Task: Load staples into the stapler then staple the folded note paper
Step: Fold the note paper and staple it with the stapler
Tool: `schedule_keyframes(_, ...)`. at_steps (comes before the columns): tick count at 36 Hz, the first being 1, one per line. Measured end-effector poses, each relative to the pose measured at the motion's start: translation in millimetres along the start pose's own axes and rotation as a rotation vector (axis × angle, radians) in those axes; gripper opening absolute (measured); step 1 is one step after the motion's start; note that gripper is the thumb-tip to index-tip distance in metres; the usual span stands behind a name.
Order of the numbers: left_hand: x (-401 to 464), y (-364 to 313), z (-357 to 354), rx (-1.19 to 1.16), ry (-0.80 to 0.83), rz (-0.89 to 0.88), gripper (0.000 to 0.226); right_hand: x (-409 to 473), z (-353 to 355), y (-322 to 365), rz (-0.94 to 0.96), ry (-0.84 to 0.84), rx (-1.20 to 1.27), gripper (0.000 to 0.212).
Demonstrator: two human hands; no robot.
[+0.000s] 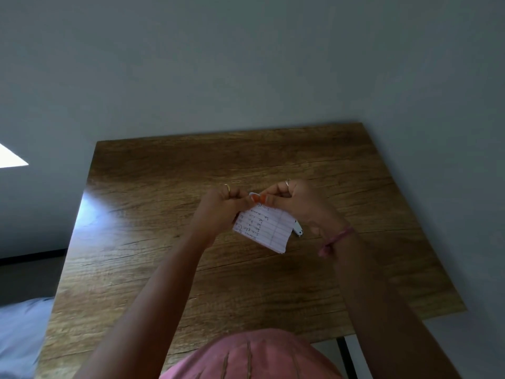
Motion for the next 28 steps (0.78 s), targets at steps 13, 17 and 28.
schedule_keyframes(13,1,3,4,-0.139,0.047,0.085,0.016,-15,15,-22,-0.103,0.047,0.000,0.008)
schedule_keyframes(17,3,6,3,-0.094,0.079,0.100,0.022,-15,17,-25,-0.104,0.024,-0.051,0.012)
schedule_keyframes(28,4,6,3,0.158,-0.203,-0.010,0.023,-14,9,-24,-0.116,-0.014,-0.006,0.005)
Point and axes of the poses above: each hand's wrist, its own x-axis towards the middle knuckle, its own z-axis out of the back of the hand, y = z × x, the point moved 4 cm from there along x, towards the middle knuckle, and after that the axes turned 5 degrees about -x, right-handed, at the moved point
